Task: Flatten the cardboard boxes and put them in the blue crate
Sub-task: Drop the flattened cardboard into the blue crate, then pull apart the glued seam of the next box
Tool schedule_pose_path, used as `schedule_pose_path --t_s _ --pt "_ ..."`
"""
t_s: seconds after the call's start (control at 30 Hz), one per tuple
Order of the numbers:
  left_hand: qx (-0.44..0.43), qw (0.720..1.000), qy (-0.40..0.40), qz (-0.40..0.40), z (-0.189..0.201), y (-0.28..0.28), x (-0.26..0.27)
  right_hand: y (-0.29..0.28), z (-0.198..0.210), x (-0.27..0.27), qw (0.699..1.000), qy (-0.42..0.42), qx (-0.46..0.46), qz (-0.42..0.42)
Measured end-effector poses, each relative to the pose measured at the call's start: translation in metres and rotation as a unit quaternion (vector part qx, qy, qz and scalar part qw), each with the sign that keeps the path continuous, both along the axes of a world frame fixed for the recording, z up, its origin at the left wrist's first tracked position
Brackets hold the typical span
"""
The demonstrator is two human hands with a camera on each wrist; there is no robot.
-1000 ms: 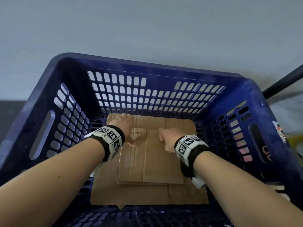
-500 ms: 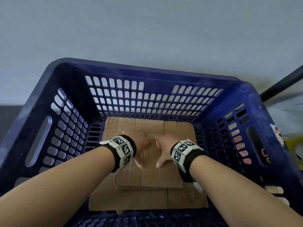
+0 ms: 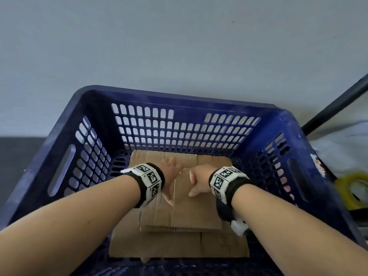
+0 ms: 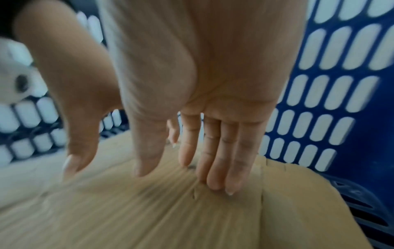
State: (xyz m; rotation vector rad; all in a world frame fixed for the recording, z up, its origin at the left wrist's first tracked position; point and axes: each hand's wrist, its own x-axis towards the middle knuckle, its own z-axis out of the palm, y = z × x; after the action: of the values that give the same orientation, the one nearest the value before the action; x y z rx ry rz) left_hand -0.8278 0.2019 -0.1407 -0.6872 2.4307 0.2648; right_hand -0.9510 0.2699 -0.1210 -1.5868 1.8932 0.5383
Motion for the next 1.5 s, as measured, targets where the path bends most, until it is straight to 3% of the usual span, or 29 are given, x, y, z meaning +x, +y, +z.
schedule_pose_path --t_s 0.17,0.27,0.57,0.83,1.1,1.5 --pt "-0.012 0.996 0.057 0.061 0.046 -0.011 -0.003 -0.009 0.041 -0.014 0.985 -0.018 -0.131 -0.113" --pt "-0.057 0.989 0.101 0.093 0.078 -0.017 0.0 -0.009 0.072 -0.015 0.972 -0.033 -0.191 -0.134" --pt "-0.163 0.936 0.225 0.214 0.162 -0.016 0.054 -0.019 0.137 0.025 0.946 -0.061 -0.314 -0.053" --pt "-0.241 0.863 0.295 0.332 0.194 -0.004 0.135 -0.037 0.16 0.094 0.918 -0.129 -0.376 0.009" --pt "-0.287 0.81 0.311 0.406 0.195 0.009 0.257 -0.046 0.186 0.199 0.911 -0.129 -0.385 0.075" --pt "-0.256 0.793 0.291 0.47 0.16 0.024 0.501 -0.052 0.163 0.458 0.899 -0.21 -0.368 0.112"
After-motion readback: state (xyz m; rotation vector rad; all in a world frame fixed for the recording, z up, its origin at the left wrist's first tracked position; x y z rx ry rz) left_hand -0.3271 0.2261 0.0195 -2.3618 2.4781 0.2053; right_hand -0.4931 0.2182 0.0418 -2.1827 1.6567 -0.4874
